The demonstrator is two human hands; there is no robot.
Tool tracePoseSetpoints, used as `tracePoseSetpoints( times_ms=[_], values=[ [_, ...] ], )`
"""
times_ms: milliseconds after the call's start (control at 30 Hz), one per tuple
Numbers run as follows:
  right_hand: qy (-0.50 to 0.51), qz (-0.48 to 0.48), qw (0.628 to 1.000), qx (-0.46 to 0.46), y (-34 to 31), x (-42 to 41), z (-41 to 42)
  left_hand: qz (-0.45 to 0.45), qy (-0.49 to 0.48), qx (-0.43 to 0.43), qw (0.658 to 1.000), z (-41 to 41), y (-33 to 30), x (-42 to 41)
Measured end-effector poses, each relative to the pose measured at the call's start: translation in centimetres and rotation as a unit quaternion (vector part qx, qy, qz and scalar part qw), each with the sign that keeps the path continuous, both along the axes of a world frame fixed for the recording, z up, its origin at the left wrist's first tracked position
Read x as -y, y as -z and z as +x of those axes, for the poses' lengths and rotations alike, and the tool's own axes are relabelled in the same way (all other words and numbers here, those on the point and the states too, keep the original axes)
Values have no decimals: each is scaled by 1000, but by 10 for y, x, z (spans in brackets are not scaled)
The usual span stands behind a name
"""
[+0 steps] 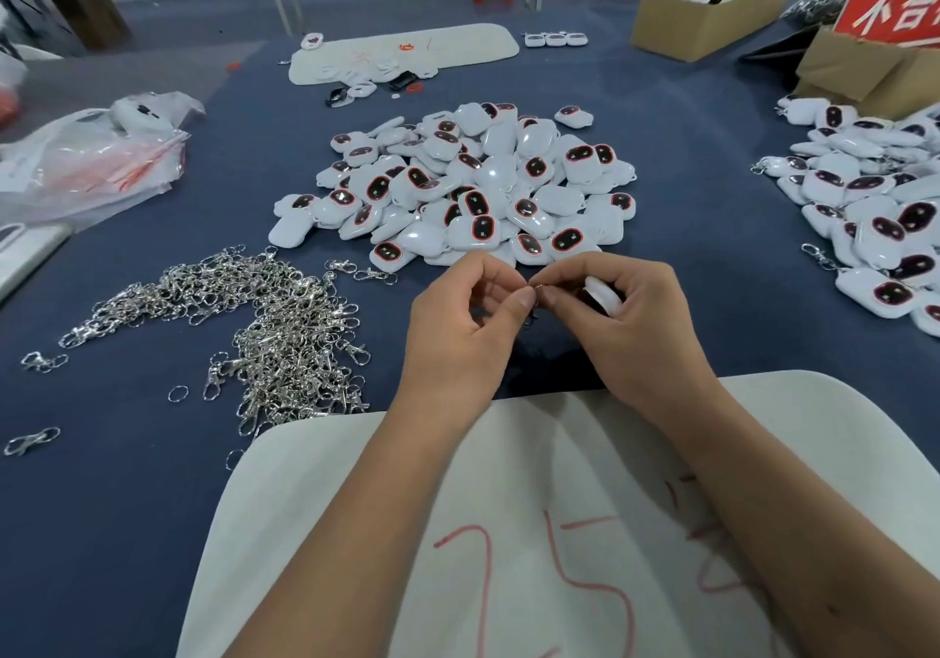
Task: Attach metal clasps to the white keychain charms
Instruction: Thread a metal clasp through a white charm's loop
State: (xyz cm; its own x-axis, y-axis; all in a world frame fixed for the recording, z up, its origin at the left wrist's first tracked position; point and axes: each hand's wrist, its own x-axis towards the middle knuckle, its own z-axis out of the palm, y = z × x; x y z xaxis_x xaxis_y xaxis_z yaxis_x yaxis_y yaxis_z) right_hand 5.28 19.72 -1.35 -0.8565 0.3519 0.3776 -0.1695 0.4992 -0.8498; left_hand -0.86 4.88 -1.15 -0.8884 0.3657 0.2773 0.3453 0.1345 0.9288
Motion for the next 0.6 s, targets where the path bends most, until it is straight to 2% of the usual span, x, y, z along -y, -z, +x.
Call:
tracePoseSetpoints(
  times_ms=[233, 600],
  values=[
    [13, 20, 1000, -17, 0, 1, 2, -24, -6, -26, 999, 0, 0, -1],
    [-18, -40, 999, -9, -2, -1, 2, -8, 28, -14, 999, -2, 1, 2]
  ],
)
